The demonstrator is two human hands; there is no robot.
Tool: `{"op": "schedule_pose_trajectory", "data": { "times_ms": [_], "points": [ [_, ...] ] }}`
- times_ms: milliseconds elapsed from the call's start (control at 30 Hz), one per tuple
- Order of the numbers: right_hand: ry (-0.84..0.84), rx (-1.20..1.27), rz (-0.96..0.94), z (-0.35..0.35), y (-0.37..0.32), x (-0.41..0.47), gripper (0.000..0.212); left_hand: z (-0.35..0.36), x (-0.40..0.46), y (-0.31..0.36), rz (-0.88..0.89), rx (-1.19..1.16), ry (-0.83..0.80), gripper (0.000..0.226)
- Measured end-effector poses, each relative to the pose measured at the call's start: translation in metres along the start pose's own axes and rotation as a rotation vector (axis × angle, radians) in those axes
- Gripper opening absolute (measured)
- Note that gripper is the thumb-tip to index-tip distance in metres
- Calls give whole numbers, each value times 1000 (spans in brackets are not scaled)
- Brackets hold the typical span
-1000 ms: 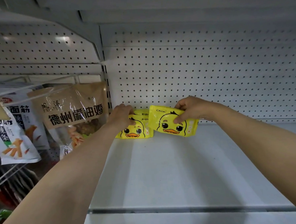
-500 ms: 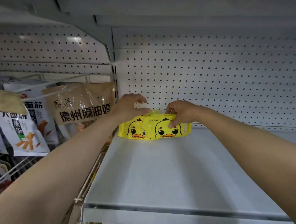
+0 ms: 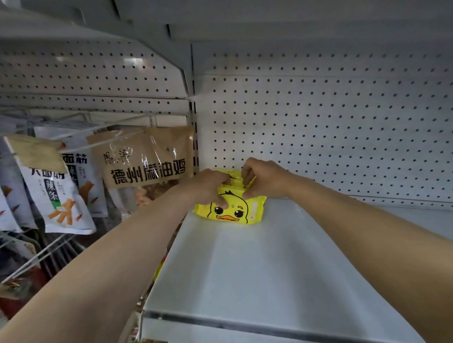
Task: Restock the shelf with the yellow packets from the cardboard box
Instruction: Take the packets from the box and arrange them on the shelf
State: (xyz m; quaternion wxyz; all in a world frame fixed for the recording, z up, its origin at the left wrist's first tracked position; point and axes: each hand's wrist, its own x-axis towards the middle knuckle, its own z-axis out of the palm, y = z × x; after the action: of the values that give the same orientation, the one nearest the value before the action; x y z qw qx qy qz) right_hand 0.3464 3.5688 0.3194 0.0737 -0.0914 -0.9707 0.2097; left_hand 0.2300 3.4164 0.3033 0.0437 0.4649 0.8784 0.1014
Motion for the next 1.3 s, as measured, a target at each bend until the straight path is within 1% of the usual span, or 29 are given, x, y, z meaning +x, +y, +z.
{"op": "schedule_pose_trajectory", "data": {
  "times_ms": [133, 233, 300, 400, 567, 633, 733, 867, 933, 1000, 1100, 1300],
  "points": [
    [-1, -64, 36, -4, 14, -1, 42, 11, 9, -6, -6, -75, 27, 68],
    [2, -153, 31, -6, 17, -2, 38, 15, 13, -7, -22, -95, 60, 65],
    [12, -200, 28, -4, 17, -3, 36, 17, 14, -7, -27, -51, 88, 64],
    [33, -252, 27, 1, 15, -4, 33, 16, 12, -4, -27, 80, 143, 67],
    [82, -365, 49, 8, 9, -9, 26, 19, 1, 4, -81, 106, 222, 74],
    [100, -436, 52, 12, 5, -13, 27, 22, -6, 9, -107, 107, 235, 75],
    [135, -553, 49, 11, -9, -20, 38, 19, -23, 12, -125, 84, 246, 78],
    [142, -632, -16, 3, -45, -35, 51, -2, -67, 4, -147, 62, 265, 77],
    [170, -652, -69, 1, -69, -46, 53, -14, -96, -3, -185, 38, 308, 70],
    [222, -598, -94, 2, -98, -58, 53, -26, -127, -12, -259, 28, 385, 64],
    [282, -468, -138, 8, -146, -77, 53, -45, -182, -29, -375, 91, 470, 69],
    [269, -345, -237, 37, -238, -109, 54, -70, -302, -63, -504, 83, 536, 66]
  ]
}}
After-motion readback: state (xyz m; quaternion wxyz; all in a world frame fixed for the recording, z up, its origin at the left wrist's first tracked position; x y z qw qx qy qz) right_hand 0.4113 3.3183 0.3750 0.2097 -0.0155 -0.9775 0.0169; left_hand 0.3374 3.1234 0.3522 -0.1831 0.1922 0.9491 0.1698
